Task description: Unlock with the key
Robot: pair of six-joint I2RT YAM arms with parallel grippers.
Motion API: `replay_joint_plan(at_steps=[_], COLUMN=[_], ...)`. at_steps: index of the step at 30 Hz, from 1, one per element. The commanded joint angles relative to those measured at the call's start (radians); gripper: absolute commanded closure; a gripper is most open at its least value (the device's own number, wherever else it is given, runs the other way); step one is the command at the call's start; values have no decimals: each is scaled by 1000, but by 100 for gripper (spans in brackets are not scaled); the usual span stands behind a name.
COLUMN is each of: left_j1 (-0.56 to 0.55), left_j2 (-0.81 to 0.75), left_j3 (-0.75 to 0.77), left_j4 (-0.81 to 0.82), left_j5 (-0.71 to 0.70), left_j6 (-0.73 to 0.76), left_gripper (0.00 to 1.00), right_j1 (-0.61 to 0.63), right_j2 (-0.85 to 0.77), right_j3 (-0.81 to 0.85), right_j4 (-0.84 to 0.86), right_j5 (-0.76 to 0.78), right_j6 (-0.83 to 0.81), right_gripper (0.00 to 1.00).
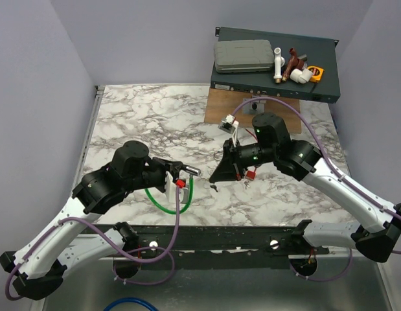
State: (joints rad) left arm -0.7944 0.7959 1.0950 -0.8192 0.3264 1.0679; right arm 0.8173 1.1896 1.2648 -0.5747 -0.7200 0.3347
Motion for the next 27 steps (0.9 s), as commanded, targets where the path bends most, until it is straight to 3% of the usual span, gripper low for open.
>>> replay_joint_plan(at_steps=[1, 27], left_j1=[-4, 14], left_j2=[-17, -49], left_j3=[-15, -28], left_j4=[48, 54], left_j5=[-2, 8], left_j6=[-7, -11], left_gripper=[100, 100], right_j1=[6, 6], right_j2=[18, 26], right_j3=[7, -30], right_j4=[46, 80], right_j5=[-16, 40], right_j6=[24, 50], right_gripper=[99, 99])
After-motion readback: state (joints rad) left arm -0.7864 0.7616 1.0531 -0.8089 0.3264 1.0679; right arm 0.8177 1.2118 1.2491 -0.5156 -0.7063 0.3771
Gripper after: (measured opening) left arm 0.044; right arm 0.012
